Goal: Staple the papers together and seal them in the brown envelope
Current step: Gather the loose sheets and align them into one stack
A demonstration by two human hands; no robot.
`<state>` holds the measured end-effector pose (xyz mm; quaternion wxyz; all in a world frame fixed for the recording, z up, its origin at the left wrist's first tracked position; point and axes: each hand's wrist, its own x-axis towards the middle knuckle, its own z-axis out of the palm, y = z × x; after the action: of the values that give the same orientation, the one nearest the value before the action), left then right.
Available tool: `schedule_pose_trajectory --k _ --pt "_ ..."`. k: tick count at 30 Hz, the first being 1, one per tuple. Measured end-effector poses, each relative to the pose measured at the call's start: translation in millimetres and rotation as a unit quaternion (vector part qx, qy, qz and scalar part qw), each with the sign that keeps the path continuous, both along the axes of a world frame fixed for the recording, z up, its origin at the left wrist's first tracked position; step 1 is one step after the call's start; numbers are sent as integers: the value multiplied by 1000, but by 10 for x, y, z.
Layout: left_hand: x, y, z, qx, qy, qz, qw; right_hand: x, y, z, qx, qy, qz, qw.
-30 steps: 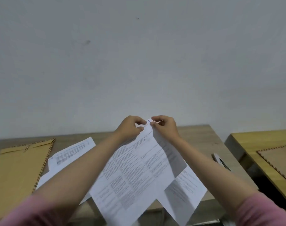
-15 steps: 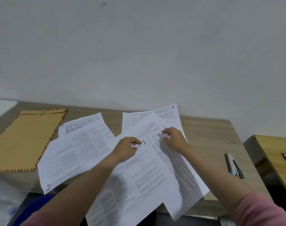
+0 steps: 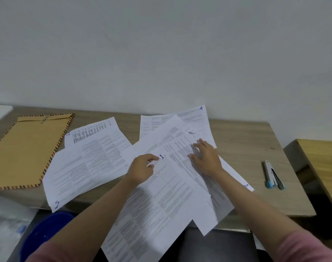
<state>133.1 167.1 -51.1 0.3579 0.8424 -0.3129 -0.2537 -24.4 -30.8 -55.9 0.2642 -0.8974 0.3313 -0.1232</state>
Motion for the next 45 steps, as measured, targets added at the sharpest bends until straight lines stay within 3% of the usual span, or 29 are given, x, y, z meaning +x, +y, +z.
schedule_pose_trajectory --k 6,10,13,19,24,30,34,39,45 --pt "-20 37 -97 -36 -21 -4 999 -735 637 -123 -1 -88 -138 986" --pt "-24 61 -117 -53 -38 -23 998 -1098 1094 -161 -14 -111 -362 925" --pt "-43 59 -100 -50 -61 -39 996 -1208 1110 -131 0 -80 -432 898" --pt "-44 83 -83 -47 -77 -59 994 -1242 843 -46 43 22 -416 908" --pt "-40 77 -53 -53 -78 -73 993 -1250 743 50 99 14 -415 904" --pt "-110 56 -10 -69 -85 -71 991 -1200 708 82 139 -142 -421 885" --pt "-198 -11 111 -98 -97 -69 988 -1175 762 164 145 -296 -433 839" --pt "-370 -216 409 -155 -99 -114 976 -1167 687 301 189 -366 -434 801" --pt "-633 -593 854 -205 -89 -176 959 -1171 534 529 150 -394 -347 838"
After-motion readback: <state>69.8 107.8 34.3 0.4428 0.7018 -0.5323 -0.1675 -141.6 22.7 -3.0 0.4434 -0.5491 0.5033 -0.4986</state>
